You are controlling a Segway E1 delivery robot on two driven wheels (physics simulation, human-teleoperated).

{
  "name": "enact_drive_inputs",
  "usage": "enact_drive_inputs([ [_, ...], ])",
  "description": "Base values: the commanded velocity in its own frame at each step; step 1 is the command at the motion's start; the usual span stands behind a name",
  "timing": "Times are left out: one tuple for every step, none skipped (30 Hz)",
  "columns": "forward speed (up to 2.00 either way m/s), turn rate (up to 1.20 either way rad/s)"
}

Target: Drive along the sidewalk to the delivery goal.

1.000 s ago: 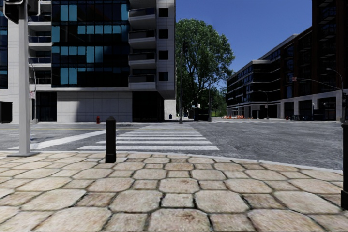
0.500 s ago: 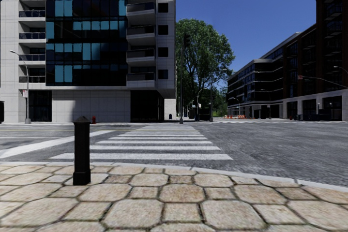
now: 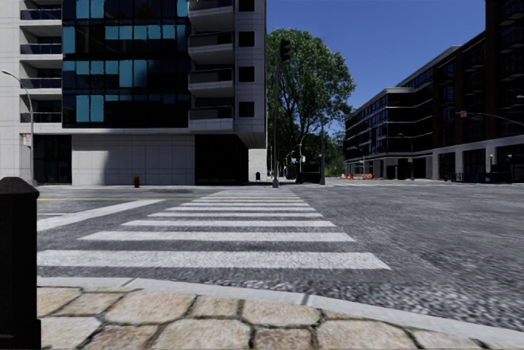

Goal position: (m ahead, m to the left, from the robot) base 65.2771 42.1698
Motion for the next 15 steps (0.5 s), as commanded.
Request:
enact_drive_inputs([
  [2.0,0.0],
  [2.0,0.0],
  [2.0,0.0],
  [2.0,0.0],
  [2.0,0.0],
  [2.0,0.0],
  [2.0,0.0],
  [2.0,0.0],
  [2.0,0.0],
  [2.0,0.0],
  [2.0,0.0],
  [2.0,0.0],
  [2.0,0.0],
  [2.0,0.0],
  [2.0,0.0],
])
